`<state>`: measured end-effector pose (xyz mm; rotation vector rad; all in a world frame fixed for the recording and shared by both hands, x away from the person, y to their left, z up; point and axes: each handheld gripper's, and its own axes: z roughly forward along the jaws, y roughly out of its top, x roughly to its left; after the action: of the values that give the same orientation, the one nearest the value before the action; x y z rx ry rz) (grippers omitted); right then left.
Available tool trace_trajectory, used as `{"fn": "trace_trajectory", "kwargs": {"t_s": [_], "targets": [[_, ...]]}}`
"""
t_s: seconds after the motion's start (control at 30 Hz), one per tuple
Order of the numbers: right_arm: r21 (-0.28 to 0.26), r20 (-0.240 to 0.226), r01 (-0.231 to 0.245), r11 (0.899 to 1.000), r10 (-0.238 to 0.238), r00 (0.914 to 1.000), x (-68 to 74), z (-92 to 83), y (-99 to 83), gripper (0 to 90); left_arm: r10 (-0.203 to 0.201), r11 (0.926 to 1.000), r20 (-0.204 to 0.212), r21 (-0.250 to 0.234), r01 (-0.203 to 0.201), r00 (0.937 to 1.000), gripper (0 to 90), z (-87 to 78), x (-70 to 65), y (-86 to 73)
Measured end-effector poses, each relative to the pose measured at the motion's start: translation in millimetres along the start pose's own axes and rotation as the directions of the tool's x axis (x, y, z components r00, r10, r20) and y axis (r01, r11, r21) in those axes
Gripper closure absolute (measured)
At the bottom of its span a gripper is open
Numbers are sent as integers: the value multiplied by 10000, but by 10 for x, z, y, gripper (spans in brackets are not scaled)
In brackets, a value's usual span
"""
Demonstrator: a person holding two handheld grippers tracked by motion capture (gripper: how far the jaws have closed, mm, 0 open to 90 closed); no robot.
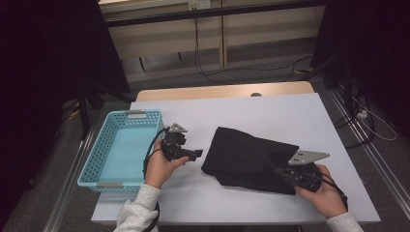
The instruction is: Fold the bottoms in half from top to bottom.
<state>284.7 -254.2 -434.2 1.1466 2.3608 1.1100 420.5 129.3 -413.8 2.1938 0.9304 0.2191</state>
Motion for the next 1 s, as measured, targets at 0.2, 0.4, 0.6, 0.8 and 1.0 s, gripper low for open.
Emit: {"fn": "trace_trajectory", "kwargs": {"t_s": [0.2,0.4,0.6,0.8,1.0], "targets": [[14,43,-28,10000,28,10000,-12,-40,-32,898,115,9999,-4,53,-115,9999,154,-3,-2,7],[111,47,-64,9999,64,10000,-20,-68,-72,897,92,9999,-38,52,-91,10000,154,12,-13,5],[158,61,-57,9999,56,10000,-28,-97,-109,896,43,10000,38,66,-43,10000,153,25,-24,6],[322,127,-45,9995,41,9999,-38,-66,-129,757,210,9997,0,156,-210,9998,153,24,-20,13],[-17,464,-12,10000,13,9989,-101,-47,-47,606,182,9997,14,132,-182,9998,151,43,-40,14]]}}
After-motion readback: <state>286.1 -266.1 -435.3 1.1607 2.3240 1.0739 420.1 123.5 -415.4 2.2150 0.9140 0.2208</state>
